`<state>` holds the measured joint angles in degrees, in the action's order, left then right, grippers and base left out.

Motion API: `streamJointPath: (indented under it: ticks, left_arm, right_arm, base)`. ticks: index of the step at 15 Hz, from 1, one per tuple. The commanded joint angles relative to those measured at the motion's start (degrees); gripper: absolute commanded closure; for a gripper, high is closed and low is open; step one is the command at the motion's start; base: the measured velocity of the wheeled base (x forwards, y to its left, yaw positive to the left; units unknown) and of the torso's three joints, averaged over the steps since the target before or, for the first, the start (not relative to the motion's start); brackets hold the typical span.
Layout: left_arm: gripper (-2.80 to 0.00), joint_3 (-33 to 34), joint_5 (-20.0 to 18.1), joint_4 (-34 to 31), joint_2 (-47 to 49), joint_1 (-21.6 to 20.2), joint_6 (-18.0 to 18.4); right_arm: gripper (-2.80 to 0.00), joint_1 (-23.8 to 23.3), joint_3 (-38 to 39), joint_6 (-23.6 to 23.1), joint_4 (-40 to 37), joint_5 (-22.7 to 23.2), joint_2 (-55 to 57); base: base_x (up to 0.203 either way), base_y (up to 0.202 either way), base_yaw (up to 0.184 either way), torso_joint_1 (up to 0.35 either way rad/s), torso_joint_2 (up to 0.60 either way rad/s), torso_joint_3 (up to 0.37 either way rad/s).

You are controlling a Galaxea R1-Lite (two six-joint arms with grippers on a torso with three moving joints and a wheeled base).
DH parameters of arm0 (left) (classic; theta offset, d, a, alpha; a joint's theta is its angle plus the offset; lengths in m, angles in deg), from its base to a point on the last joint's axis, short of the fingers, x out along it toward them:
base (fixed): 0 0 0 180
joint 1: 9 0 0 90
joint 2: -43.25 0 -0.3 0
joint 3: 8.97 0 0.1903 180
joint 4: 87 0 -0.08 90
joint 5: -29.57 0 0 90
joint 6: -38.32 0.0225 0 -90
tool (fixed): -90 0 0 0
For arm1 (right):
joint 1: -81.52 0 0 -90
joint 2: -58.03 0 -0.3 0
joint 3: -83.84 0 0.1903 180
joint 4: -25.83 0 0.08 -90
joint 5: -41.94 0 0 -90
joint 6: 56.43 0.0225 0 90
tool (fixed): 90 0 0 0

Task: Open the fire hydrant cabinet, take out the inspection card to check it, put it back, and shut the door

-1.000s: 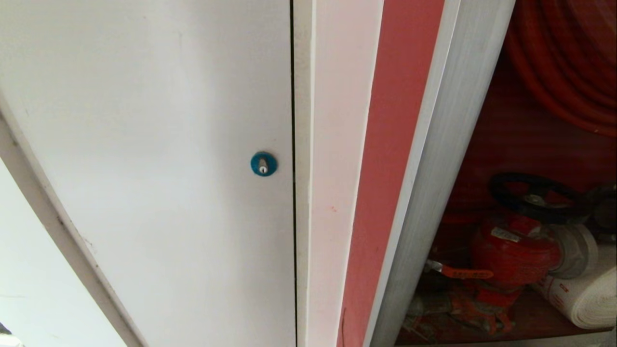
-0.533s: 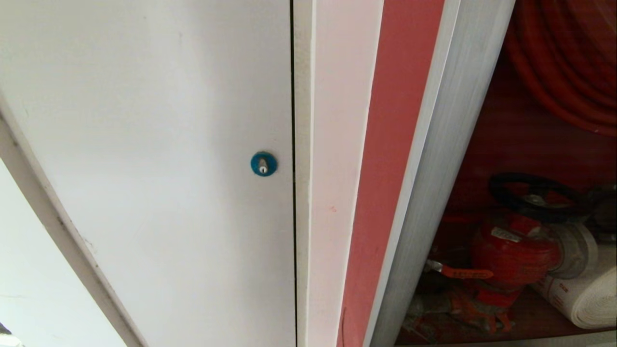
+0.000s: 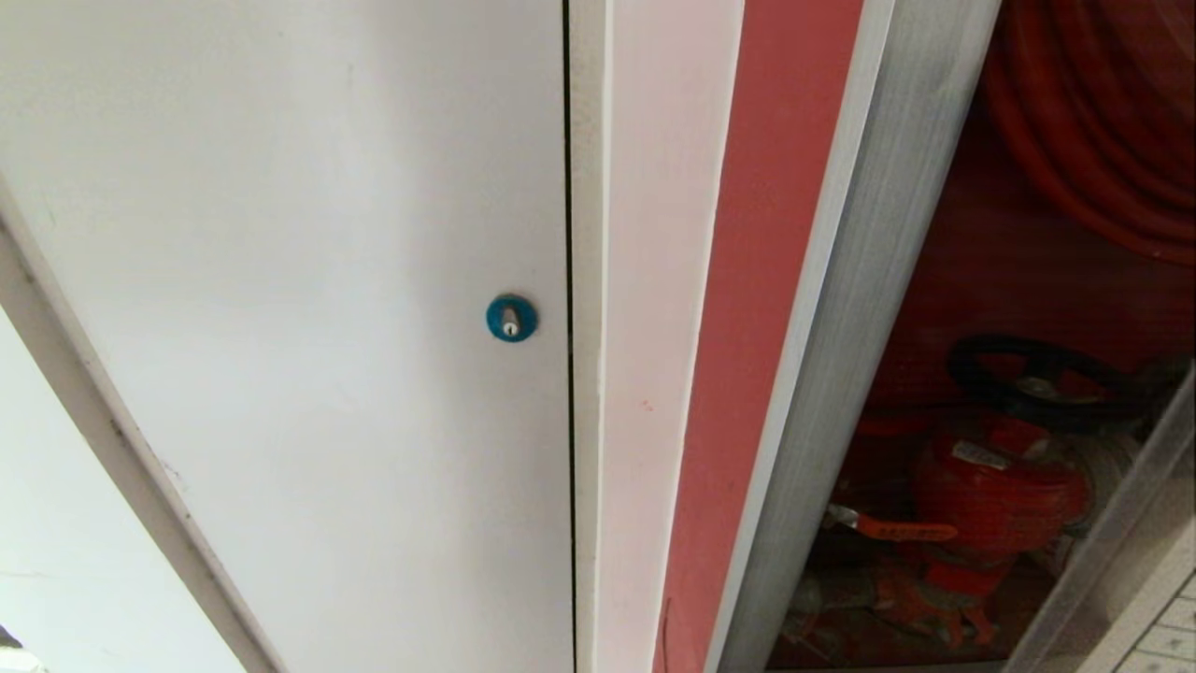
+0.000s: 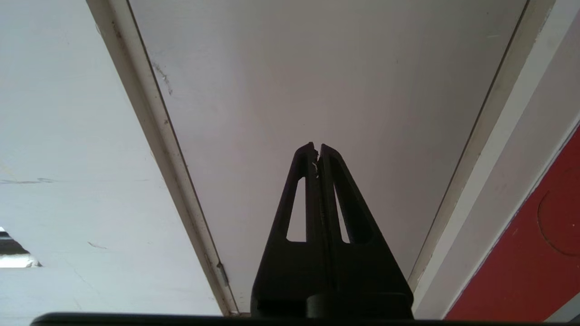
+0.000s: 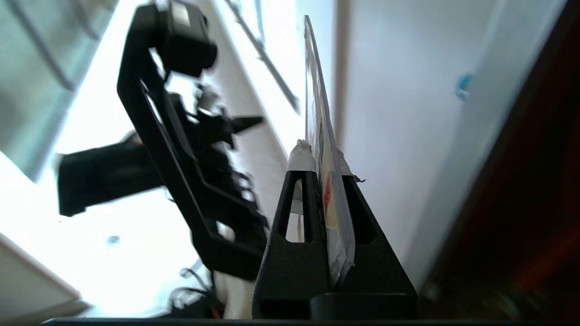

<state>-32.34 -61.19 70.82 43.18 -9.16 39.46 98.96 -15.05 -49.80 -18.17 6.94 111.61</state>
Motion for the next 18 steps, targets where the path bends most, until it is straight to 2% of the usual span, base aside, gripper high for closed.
streamJointPath:
  ticks: [1, 3, 8, 11, 13, 18]
  left_arm:
    - [0.00, 0.4, 0.0, 0.0, 0.0, 0.0, 0.0]
    - [0.00, 0.4, 0.0, 0.0, 0.0, 0.0, 0.0]
    - [0.00, 0.4, 0.0, 0.0, 0.0, 0.0, 0.0]
    - [0.00, 0.4, 0.0, 0.0, 0.0, 0.0, 0.1]
    - [0.00, 0.4, 0.0, 0.0, 0.0, 0.0, 0.0]
    - [0.00, 0.4, 0.0, 0.0, 0.0, 0.0, 0.1]
  right_arm:
    - [0.00, 4.2, 1.6, 2.1, 7.2, 0.2, 5.7]
    - [0.00, 5.6, 2.1, 2.2, 11.4, 0.2, 8.8]
    - [0.00, 6.9, 2.1, 1.7, 16.4, 0.2, 17.0]
    - [0.00, 11.5, 1.0, 0.6, 16.6, -0.2, 19.6]
    - [0.00, 14.5, -1.1, 0.3, 16.6, -2.1, 22.0]
    - [0.00, 16.5, -4.9, 0.3, 16.4, -3.2, 23.5]
  base:
    - [0.000, 0.000, 0.000, 0.000, 0.00, 0.000]
    - [0.000, 0.000, 0.000, 0.000, 0.00, 0.000]
    - [0.000, 0.000, 0.000, 0.000, 0.00, 0.000]
    - [0.000, 0.000, 0.000, 0.000, 0.00, 0.000]
    - [0.000, 0.000, 0.000, 0.000, 0.00, 0.000]
    - [0.000, 0.000, 0.000, 0.000, 0.00, 0.000]
